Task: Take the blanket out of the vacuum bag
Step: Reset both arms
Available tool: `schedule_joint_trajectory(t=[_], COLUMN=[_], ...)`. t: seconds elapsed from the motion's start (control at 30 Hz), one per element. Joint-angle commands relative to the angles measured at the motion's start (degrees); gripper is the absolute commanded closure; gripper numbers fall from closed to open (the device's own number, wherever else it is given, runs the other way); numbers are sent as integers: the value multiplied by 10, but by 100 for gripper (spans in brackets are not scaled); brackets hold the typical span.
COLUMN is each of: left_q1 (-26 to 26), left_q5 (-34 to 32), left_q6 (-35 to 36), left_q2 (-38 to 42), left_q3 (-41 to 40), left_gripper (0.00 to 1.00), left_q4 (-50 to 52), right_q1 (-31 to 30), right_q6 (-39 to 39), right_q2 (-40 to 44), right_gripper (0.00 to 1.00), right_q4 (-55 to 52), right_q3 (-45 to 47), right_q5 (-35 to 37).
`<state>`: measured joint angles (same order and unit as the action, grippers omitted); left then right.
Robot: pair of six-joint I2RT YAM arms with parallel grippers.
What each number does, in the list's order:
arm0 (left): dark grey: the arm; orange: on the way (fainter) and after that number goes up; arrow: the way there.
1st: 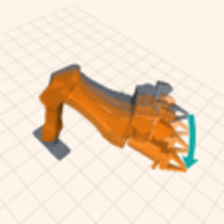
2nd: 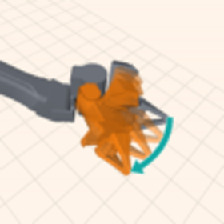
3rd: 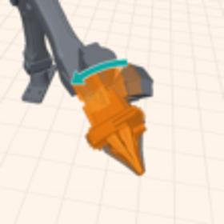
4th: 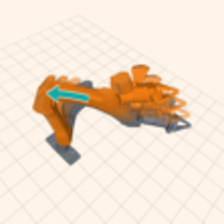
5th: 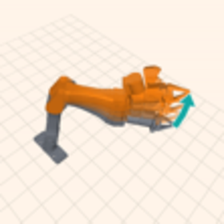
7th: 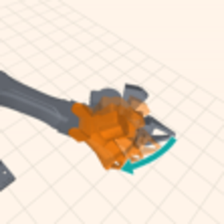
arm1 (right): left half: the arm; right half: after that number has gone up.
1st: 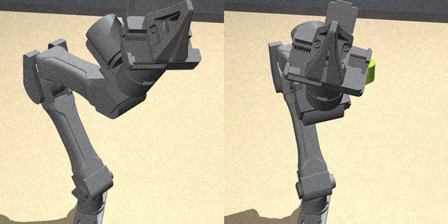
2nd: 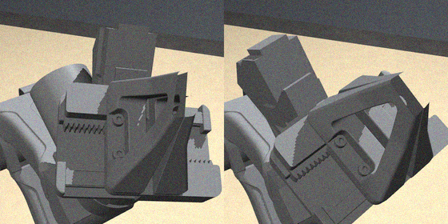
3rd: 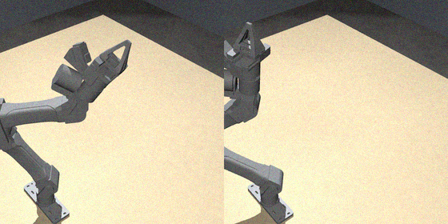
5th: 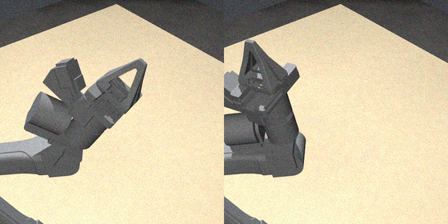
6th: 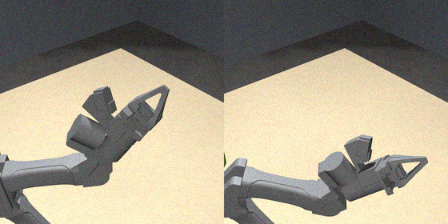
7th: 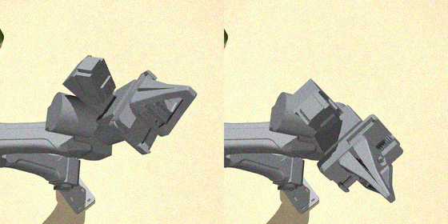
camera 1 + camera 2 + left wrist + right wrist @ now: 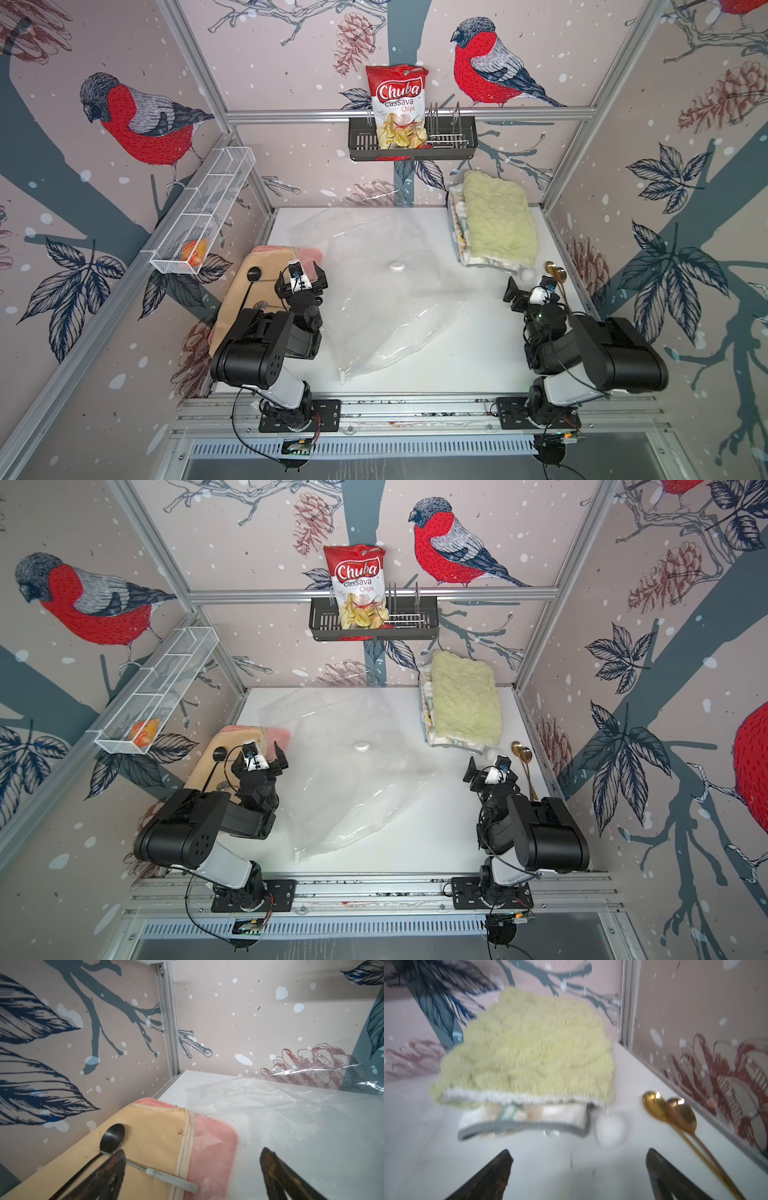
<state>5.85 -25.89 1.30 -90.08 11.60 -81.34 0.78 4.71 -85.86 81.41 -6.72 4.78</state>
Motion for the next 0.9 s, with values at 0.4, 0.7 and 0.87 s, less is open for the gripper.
schedule_joint_trajectory(t=[0.4,0.7,0.87], left_q1=[8,8,9], left_q5=[12,10,9], left_q6=[-7,-6,-6], left_q2=[-3,-4,-4], left_q3=[-5,-6,-5], left_gripper=[2,2,2], left_q4=[-2,-5,-5], right_q1=[-48,-47,-46], right_q6=[-24,-23,-23], right_q2=[-23,-23,-22], right_gripper=[0,0,0], right_q4=[-14,-15,-16], right_q3=[-29,-29,-29], right_q5=[96,94,95])
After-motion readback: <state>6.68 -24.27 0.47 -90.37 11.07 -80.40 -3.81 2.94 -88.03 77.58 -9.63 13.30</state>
